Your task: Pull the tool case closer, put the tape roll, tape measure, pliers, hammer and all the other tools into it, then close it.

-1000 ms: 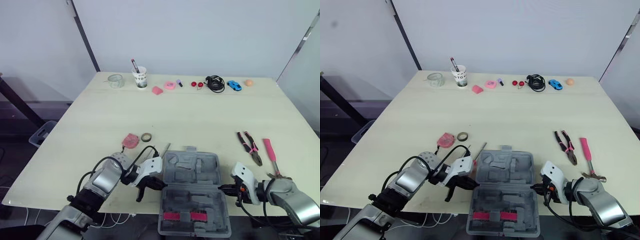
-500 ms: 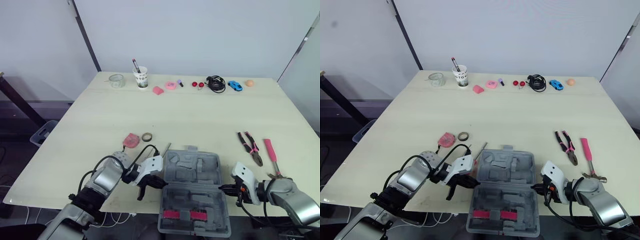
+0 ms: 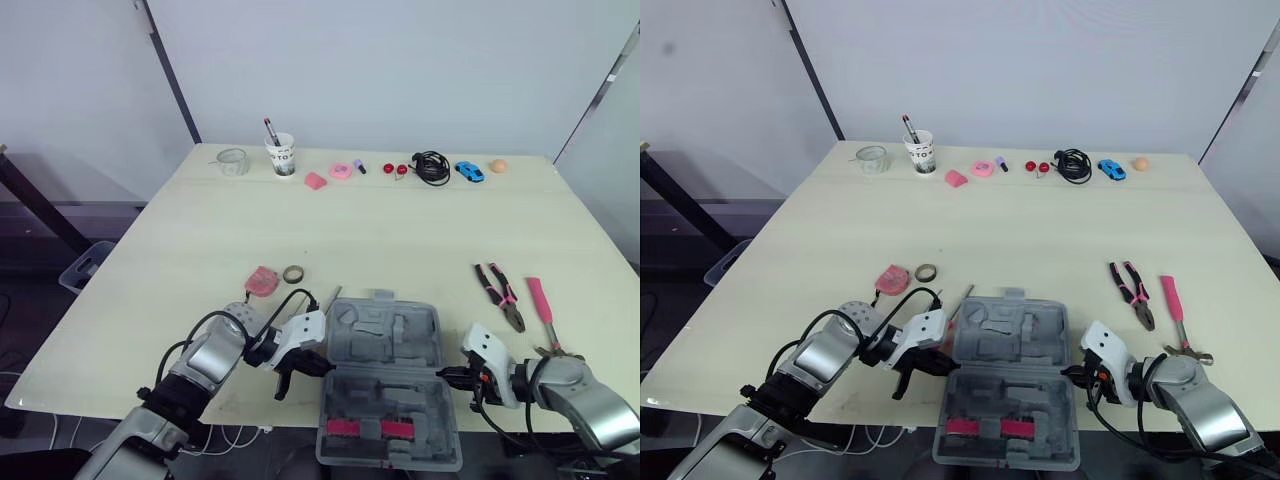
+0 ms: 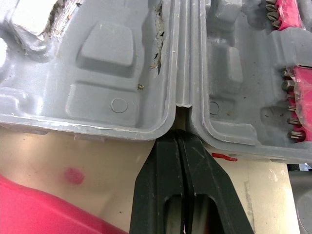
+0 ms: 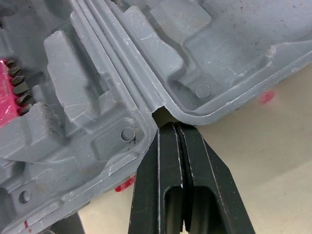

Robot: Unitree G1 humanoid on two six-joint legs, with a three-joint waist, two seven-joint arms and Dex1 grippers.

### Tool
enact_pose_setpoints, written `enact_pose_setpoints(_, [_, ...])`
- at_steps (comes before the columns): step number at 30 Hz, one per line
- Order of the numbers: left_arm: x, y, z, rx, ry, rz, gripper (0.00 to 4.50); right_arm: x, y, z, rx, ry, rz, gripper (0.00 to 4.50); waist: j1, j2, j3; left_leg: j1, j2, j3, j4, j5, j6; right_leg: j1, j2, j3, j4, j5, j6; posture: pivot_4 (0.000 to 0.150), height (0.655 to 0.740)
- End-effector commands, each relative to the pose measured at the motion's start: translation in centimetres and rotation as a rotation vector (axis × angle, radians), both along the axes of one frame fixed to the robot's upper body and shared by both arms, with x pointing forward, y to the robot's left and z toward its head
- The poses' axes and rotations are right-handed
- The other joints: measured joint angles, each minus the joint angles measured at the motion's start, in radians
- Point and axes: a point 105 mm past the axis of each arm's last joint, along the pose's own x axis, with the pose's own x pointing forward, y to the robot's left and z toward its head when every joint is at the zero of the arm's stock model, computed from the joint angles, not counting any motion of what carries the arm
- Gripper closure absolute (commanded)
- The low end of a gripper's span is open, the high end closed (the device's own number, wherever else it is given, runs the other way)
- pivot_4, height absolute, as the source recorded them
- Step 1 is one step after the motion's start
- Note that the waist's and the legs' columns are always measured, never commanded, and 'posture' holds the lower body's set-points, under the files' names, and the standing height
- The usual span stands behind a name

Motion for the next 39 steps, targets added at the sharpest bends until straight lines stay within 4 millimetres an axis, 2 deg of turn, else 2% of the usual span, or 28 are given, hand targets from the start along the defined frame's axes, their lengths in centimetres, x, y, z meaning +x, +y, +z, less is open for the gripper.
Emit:
enact_pose_setpoints(1, [0.1,-0.6,0.4,-0.013,-0.024,-0.029,4.44,0.1,0.7,0.5,0.017,-0.028,0.036,4.50,0.000,0.000,0.000,0.000,0.000,0.000,0.000,0.000,0.000,0.000,0.000,0.000,0.000,0.000,0.000,0.150,0.7400])
enact_pose_setpoints(12, [0.8,-0.4,0.5,-0.016,-0.047,-0.005,4.44,-0.2,0.7,0.4,0.020,-0.006,0.051,4.50,0.000,0.000,0.000,0.000,0.000,0.000,0.000,0.000,0.000,0.000,0.000,0.000,0.000,0.000,0.000,0.150,0.7400])
enact_pose_setpoints(21, [-0.2,-0.4,0.2,-0.011,-0.012,-0.036,4.44,-0.1,0.3,0.3,0.005,-0.010,0.040,4.50,0.000,0.000,0.000,0.000,0.000,0.000,0.000,0.000,0.000,0.000,0.000,0.000,0.000,0.000,0.000,0.150,0.7400])
enact_pose_setpoints(39, [-0.5,-0.1,0.0,-0.002,0.002,-0.028,4.44,0.1,0.5,0.1,-0.001,-0.012,0.046,4.50,0.000,0.000,0.000,0.000,0.000,0.000,0.000,0.000,0.000,0.000,0.000,0.000,0.000,0.000,0.000,0.150,0.7400])
